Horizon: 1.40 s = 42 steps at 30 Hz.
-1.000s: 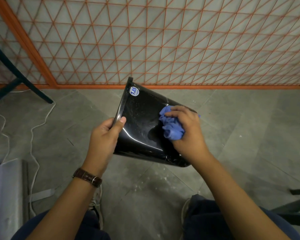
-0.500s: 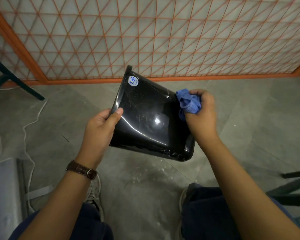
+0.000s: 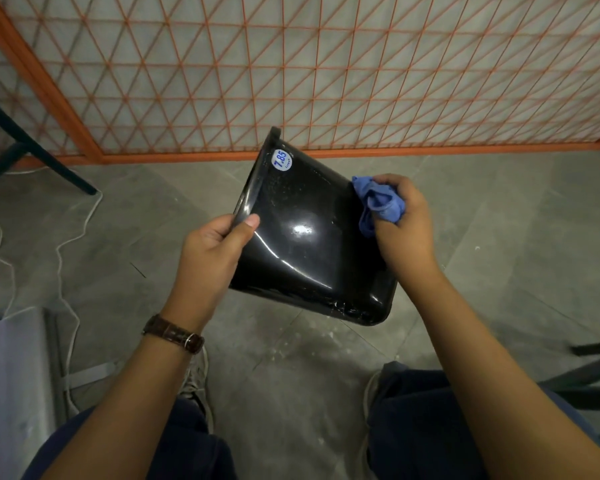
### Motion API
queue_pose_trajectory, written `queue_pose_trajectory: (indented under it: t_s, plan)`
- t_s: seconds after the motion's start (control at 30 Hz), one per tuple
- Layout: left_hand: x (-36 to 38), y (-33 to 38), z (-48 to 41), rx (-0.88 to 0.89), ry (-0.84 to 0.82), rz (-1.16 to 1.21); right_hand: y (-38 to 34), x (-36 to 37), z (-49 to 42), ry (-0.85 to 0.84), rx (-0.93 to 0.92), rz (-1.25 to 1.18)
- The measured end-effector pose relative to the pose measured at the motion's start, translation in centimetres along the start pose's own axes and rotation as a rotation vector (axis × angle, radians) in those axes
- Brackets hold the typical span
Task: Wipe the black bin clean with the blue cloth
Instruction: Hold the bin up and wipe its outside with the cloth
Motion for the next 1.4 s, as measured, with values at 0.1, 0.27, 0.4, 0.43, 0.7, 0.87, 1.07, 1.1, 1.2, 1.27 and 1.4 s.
queue_pose_trajectory:
  t_s: [0.1,0.27,0.4,0.43,0.7,0.87,1.07,1.1,1.2,1.27,1.4]
  plan:
    - [1.2,-0.4,0.3,0.014,-0.044,-0.028,-1.0,1.8,0.4,-0.102,-0.081,0.023]
    - [0.4,-1.0,0.4,0.012,0.057,-0.023,-2.9,2.2,0.6,-0.211,-0.251,0.128]
    - [1.0,-0.3,0.4,0.029,-0.026,-0.048,-0.9,-0.6,0.1,-0.052,-0.03,-0.025]
    - [1.3,0.0,0.5,0.033,-0.058,-0.066,-0.5,-0.9,0.1,-0.031,0.005,-0.064]
    - [1.8,-0.7,0.8,0.039,0.0,-0.113,-2.8,2.8,0.7,-0.289,-0.237,0.03]
    - [1.4,-0.6,0.7,0.066,0.014,-0.094,-2.3,0.9,0.3,-0.098,-0.17,0.035]
    - [2.6,0.3,1.1,0.1,-0.093,-0.145,-0.5,0.2,0.1,-0.042,0.019,-0.151]
    - [2.7,0.3,1.2,0.101,-0.092,-0.152,-0.7,0.4,0.1,-0.048,0.008,-0.159]
    - [3.4,0.5,1.5,0.122,-0.134,-0.227,-1.4,1.2,0.0,-0.075,-0.013,-0.238]
    - [3.6,0.4,1.6,0.14,-0.153,-0.308,-1.8,1.8,0.0,-0.107,-0.031,-0.295]
    - [3.5,0.0,1.7,0.125,-0.141,-0.344,-2.4,2.5,0.2,-0.187,-0.09,-0.238]
Point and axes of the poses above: each hand's wrist, its own z-axis away from the middle knuckle, its own x-axis out of the palm, y = z × x, the point moved 6 cm from there along -z, towards the middle knuckle, and after that the axes turned 15 degrees about -y, right-handed, at the moved point
